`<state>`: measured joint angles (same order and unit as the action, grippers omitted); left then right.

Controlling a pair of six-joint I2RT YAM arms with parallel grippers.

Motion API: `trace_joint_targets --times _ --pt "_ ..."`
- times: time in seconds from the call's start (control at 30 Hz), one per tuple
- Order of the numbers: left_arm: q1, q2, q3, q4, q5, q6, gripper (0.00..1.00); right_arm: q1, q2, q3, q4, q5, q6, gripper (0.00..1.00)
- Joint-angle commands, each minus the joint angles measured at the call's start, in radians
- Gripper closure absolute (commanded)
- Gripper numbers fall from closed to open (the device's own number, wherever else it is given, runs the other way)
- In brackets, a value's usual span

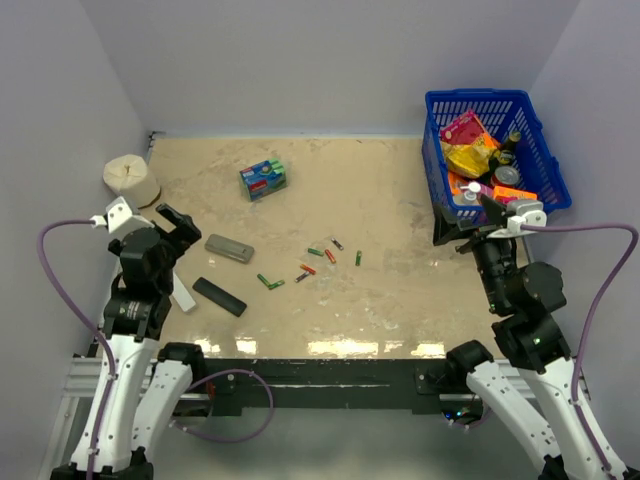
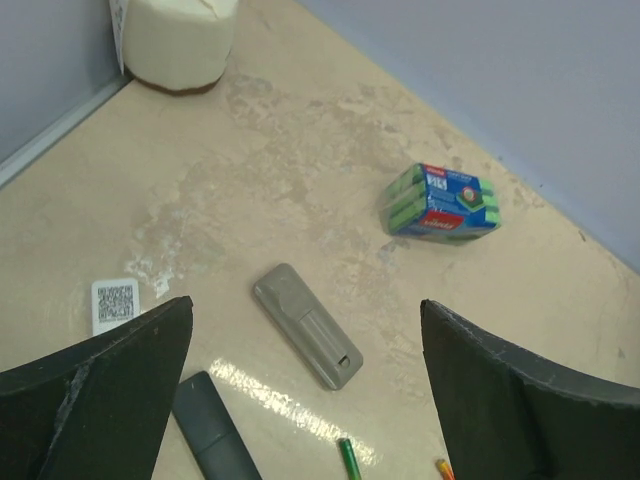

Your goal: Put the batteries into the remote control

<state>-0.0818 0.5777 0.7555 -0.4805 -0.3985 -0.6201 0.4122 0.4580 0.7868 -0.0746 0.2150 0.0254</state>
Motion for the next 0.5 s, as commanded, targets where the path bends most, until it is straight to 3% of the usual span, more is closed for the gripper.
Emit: trace_joint_targets --times 0.0,0.17,0.27,0.47 --pt "-0.004 0.056 0.041 -0.050 -0.002 -0.066 0.00 0.005 -0.007 0.020 -0.004 0.024 -0.013 0.02" --pt "-0.004 0.115 0.042 -0.112 -0.016 -0.092 0.00 0.004 -0.007 0.020 -0.011 0.011 0.002 0.02" --pt "-0.004 0.183 0.038 -0.124 0.070 -0.069 0.00 0.005 -0.007 0.005 -0.013 -0.006 0.022 0.02" --pt "-0.003 0.445 0.042 -0.248 0.155 -0.161 0.00 0.004 0.004 -0.011 0.001 -0.062 0.057 0.02"
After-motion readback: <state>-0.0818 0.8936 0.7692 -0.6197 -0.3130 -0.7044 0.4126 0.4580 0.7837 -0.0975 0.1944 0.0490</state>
